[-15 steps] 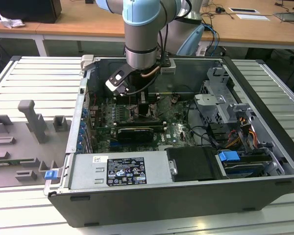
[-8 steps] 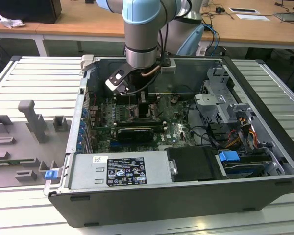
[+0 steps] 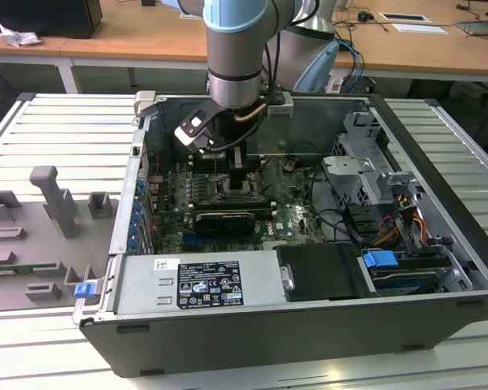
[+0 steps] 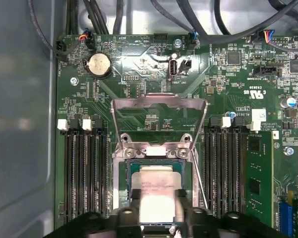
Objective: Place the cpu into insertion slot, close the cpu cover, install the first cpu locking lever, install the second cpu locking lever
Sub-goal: 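Place the cpu into insertion slot, then close the cpu cover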
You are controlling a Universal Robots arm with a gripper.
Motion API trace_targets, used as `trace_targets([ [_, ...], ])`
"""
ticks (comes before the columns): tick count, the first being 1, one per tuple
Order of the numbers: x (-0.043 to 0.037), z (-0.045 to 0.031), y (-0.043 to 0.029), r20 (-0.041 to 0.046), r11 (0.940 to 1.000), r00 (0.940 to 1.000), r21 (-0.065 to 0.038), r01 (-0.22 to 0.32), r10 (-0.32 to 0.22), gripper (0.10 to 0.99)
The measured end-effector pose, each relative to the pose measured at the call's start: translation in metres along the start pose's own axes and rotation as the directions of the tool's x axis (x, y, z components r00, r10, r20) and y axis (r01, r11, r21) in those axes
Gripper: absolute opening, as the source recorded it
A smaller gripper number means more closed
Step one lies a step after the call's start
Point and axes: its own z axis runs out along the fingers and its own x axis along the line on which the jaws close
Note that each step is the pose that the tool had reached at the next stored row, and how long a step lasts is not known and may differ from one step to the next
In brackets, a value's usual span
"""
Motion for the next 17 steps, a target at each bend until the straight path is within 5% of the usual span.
trace_targets([
  [5,-0.0009,-0.0014,0.0001,0.0001,1.0000,1.0000,0.000,0.000,0.000,0.106],
  [17,-0.0009,-0.0069,0.0032,0.0002,1.0000,1.0000,0.001,0.000,0.000,0.106],
])
